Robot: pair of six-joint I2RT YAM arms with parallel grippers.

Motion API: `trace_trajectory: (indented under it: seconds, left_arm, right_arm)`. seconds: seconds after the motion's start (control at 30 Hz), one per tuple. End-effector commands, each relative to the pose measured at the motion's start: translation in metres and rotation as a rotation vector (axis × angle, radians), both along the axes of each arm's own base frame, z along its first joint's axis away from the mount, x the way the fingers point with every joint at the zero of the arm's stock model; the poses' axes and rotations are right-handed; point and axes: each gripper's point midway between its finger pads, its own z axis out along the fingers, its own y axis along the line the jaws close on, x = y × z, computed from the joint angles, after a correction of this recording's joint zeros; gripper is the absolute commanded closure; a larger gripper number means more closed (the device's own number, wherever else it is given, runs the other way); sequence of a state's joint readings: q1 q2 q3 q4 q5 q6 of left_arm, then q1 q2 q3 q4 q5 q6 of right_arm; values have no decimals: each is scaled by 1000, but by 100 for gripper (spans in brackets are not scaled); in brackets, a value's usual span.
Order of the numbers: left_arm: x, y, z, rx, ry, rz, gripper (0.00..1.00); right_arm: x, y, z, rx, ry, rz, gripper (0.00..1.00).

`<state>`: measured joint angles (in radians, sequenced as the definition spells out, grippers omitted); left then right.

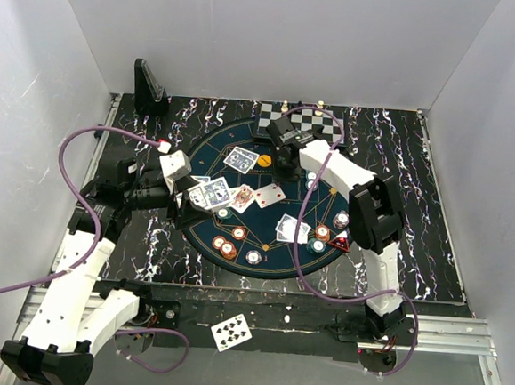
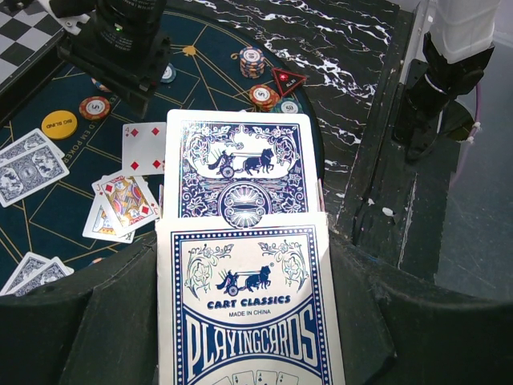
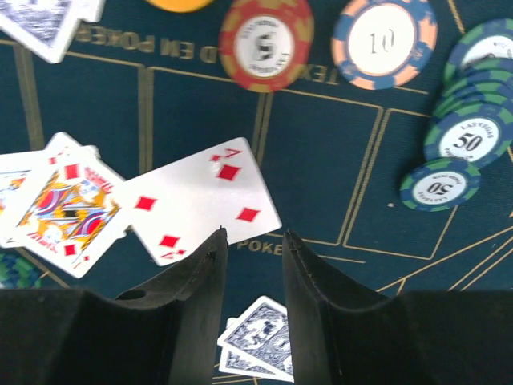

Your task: Distribute texas hold em gaming equipment

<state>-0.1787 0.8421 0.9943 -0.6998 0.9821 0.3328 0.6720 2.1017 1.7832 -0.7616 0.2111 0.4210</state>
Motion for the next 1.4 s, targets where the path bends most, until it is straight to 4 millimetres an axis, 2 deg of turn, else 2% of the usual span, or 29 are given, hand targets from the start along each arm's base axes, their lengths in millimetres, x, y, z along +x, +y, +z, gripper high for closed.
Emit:
trace_trajectory:
  seconds: [0.0,0.13,0.43,0.67,0.83,0.9,1.0,1.13,1.17,1.23,1.3,1.37]
  left_arm:
    - [3,-1,2,-8,-22,-6,100]
    - [6,-2,-1,-9,-8,-2,100]
    - [10,-3,0,-10,-6,-3,100]
    - [10,-2,0,-11,-8,-3,100]
    - [9,-2,0,-13,-9,-2,100]
    - [9,-2,-1,-13,-11,-4,100]
    - [9,-3,-2,-13,-11,-4,100]
    - [9,-3,-5,-12,-7,-7,100]
    - [9,-3,-6,-13,-5,-9,100]
    - [7,-3,-6,-15,-10,-16,100]
    - [5,-3,-7,-13,-14,-23,100]
    - [5,-3,-9,-5,-22,-25,100]
  right_arm:
    - [0,9,-12,66,35,-18,60]
    - [-2,12,-33,71,80,-25,62]
    - [-22,17,-59,104,176,-26,66]
    - [-46,47,-61,161,239,37,66]
    - [-58,54,-53,191,265,58,67]
    - [-61,53,-43,204,258,57,68]
    - [-55,51,-9,242,213,58,68]
    - [-46,51,69,395,149,61,59]
    - [-46,50,89,446,141,65,55]
    - [-52,47,128,548,123,78,40]
    - [-62,46,158,658,127,101,25]
    - [-78,45,181,771,149,136,18]
